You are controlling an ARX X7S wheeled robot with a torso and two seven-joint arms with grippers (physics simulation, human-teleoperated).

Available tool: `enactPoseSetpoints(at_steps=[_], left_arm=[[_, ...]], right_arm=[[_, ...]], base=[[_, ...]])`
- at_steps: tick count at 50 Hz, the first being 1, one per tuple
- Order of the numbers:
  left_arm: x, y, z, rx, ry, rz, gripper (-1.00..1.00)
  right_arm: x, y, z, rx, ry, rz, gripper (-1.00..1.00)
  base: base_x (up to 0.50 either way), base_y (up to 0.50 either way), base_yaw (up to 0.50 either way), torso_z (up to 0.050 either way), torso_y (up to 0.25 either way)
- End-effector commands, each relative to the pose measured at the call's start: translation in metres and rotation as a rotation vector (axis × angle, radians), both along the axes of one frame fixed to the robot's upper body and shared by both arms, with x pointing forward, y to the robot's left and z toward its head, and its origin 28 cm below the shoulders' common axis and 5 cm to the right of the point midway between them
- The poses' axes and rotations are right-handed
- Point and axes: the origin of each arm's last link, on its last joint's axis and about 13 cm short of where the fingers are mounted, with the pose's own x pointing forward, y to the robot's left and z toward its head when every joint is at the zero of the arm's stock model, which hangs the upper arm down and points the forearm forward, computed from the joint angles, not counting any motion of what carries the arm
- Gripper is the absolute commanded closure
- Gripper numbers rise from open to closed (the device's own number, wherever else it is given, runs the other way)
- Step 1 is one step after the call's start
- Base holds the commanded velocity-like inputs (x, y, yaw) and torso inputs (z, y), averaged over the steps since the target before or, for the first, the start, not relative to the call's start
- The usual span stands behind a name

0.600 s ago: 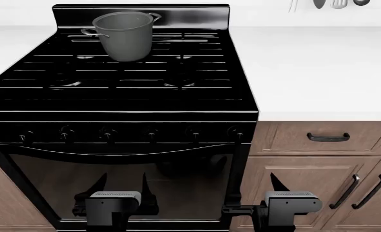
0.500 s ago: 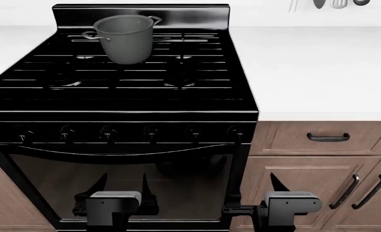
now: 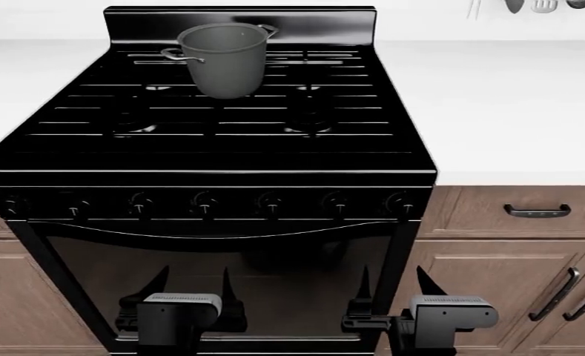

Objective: Turn on the center burner of the stove.

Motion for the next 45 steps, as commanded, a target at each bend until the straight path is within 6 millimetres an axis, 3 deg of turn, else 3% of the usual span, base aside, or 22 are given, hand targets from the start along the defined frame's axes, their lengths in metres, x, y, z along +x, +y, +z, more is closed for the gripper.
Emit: enactPoseSetpoints(at_steps=[1, 45], left_arm=[[-0.0001, 0.0002, -0.0004, 0.006, 0.008, -0.003, -1.0], [-0.0002, -0.0001, -0.0011, 0.018, 0.021, -0.003, -1.0]], right_arm=[[-0.0007, 0.0005, 0.0002, 0.003, -0.003, 0.0, -1.0], [-0.001, 0.001, 0.0004, -0.003, -0.003, 0.004, -1.0]], base=[[0.0, 0.36, 0.0, 0.0, 0.0], [0.0, 0.28, 0.0, 0.0, 0.0]])
